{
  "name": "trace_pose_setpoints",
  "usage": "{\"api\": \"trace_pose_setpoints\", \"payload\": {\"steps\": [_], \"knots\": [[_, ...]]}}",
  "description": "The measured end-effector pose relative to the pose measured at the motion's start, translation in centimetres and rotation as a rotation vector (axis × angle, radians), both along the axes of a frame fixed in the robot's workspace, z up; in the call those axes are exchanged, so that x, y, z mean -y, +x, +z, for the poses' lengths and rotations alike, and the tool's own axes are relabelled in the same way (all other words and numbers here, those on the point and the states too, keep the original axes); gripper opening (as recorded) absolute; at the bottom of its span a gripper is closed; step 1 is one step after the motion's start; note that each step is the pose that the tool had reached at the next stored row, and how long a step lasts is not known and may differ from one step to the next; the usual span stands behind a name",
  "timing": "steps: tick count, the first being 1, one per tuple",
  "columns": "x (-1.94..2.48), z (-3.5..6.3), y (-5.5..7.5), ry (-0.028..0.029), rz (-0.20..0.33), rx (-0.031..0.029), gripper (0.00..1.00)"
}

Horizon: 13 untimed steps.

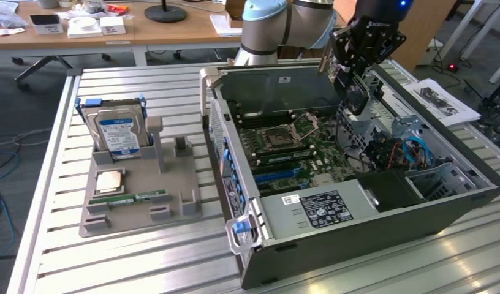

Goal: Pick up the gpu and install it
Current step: 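Insert the gpu into the slot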

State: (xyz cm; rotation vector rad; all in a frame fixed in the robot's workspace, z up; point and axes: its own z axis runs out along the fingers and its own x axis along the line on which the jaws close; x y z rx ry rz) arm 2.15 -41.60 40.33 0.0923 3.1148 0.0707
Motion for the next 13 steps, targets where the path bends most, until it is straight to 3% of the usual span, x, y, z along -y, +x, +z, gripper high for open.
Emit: {"api": "trace_pose_setpoints", "payload": {"steps": [5,13], "knots": [[0.0,-0.01,0.0,0.0001,0.022,0.0,0.27],[0.0,-0.01,0.0,0.0,0.108,0.0,0.27]]}}
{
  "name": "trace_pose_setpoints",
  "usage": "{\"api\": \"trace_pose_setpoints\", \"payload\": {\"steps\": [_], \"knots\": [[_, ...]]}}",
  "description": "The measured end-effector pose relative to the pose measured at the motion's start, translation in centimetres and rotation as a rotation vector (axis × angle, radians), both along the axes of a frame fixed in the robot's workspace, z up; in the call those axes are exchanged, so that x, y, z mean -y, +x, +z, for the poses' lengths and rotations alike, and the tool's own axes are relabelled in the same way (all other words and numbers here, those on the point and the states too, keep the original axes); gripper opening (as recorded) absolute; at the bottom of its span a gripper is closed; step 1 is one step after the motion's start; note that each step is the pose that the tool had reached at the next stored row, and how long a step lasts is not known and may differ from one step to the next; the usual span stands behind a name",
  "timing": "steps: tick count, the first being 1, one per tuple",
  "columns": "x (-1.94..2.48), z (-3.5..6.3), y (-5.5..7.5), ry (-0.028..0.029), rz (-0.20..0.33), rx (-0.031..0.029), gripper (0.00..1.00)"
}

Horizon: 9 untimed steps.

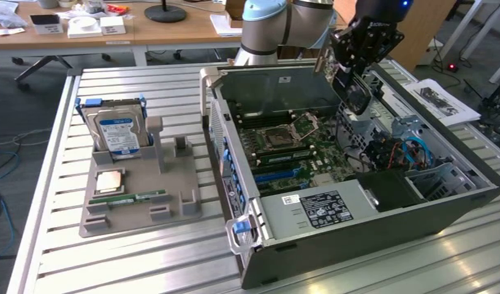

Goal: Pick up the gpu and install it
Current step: 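Insert the gpu into the slot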

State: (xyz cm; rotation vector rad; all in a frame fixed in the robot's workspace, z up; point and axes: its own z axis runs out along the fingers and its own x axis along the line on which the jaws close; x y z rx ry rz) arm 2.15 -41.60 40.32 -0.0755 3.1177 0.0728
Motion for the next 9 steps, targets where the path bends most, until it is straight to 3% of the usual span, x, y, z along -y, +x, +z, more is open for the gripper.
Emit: {"api": "trace_pose_setpoints", "payload": {"steps": [9], "knots": [[0.0,0.0,0.0,0.0,0.114,0.0,0.27]]}}
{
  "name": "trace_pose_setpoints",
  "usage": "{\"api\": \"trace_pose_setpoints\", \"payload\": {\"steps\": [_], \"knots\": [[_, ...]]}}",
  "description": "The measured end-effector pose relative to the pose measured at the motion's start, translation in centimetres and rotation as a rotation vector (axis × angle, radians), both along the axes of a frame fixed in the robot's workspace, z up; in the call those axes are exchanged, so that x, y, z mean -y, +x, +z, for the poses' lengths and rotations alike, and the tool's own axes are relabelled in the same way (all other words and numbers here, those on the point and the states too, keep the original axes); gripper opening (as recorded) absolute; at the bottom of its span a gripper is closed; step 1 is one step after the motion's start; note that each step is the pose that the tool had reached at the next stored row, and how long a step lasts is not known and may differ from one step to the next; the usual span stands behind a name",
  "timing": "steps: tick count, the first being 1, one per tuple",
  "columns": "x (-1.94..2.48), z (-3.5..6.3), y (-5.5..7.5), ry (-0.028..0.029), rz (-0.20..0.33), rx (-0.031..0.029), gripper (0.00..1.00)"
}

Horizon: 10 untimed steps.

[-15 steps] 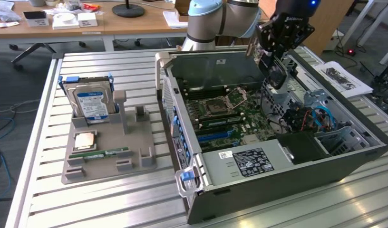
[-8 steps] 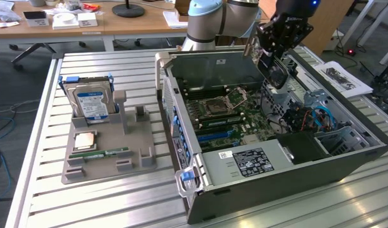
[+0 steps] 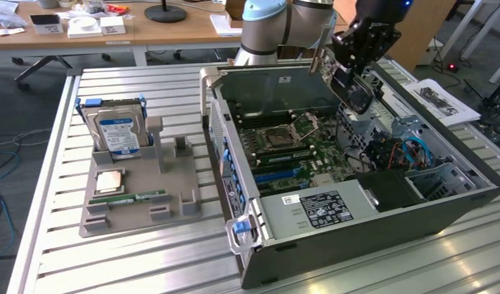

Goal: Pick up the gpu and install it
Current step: 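Insert the gpu into the slot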

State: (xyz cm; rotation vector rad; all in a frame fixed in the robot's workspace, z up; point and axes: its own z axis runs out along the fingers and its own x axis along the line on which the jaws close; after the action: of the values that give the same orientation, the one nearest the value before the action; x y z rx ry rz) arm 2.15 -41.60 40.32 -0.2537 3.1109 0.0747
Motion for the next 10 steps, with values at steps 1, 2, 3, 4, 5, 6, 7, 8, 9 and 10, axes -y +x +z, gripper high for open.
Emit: {"api": "trace_pose_setpoints", "payload": {"steps": [1,2,3,4,5,6,7,8,9,10], "knots": [[0.0,0.0,0.0,0.0,0.015,0.0,0.27],[0.0,0.0,0.0,0.0001,0.028,0.0,0.27],[0.0,0.0,0.0,0.0001,0.042,0.0,0.27],[0.0,-0.01,0.0,0.0,0.057,0.0,0.27],[0.0,-0.01,0.0,0.0,0.071,0.0,0.27],[0.0,-0.01,0.0,0.0,0.085,0.0,0.27],[0.0,-0.01,0.0,0.0,0.101,0.0,0.27],[0.0,-0.01,0.0,0.0,0.115,0.0,0.27],[0.0,-0.01,0.0,0.0,0.13,0.0,0.27],[0.0,-0.01,0.0,0.0,0.146,0.0,0.27]]}}
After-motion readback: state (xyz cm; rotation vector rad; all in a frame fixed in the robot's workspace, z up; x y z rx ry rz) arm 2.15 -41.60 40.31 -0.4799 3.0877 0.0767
